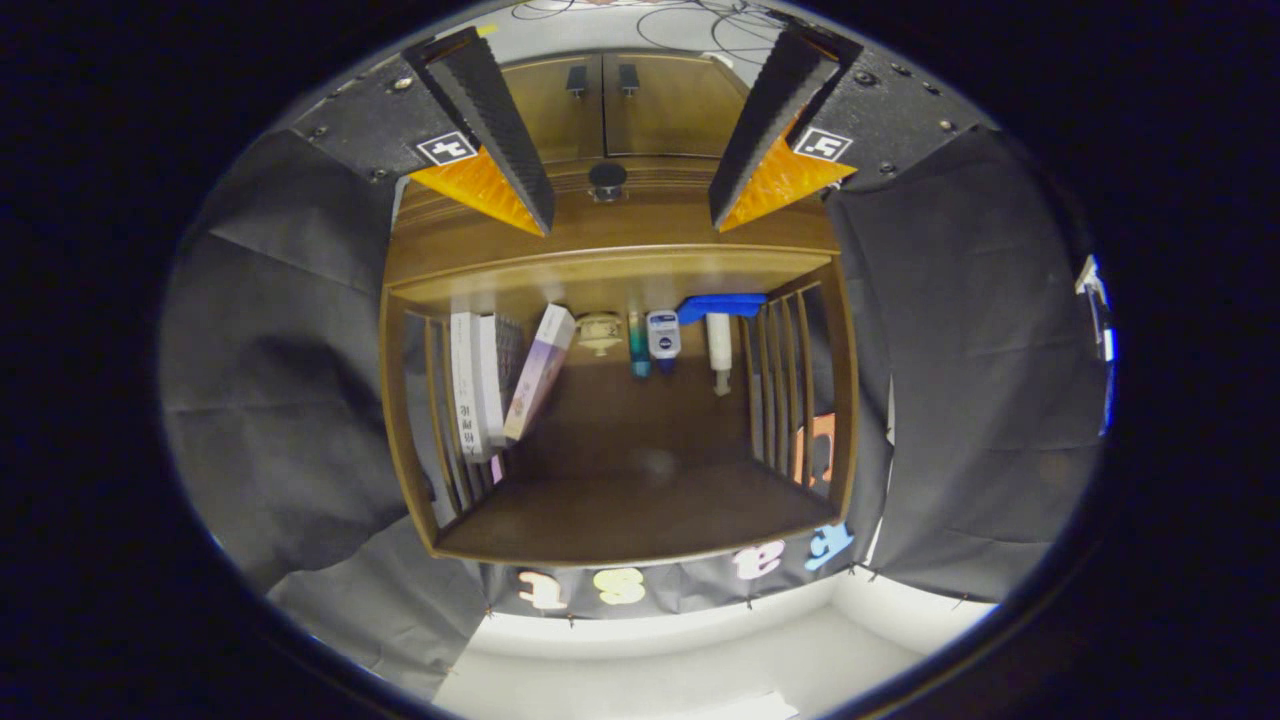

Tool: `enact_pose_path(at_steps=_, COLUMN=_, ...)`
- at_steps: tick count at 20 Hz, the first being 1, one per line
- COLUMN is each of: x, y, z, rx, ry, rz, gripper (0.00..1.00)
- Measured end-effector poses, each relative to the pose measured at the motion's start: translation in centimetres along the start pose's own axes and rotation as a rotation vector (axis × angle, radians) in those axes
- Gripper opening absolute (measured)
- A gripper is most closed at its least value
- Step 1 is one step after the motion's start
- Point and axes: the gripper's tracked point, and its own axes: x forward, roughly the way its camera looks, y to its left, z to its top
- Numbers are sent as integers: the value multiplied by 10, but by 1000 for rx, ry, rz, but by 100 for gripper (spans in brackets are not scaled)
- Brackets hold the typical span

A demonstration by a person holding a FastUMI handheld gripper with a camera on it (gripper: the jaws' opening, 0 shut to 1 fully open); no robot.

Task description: Pull open the drawer, take out the items inside it, and place them on the countertop above the cabinet.

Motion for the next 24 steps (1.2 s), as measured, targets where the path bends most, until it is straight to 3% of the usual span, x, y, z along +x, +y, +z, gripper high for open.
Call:
enact_pose_path(at_steps=8, x=76, y=-12, z=-50, rx=13, ry=72, rz=-24, gripper=99)
enact_pose_path(at_steps=16, x=124, y=-21, z=-95, rx=-6, ry=102, rz=-47, gripper=75)
enact_pose_path(at_steps=24, x=147, y=-31, z=-105, rx=10, ry=113, rz=-76, gripper=52)
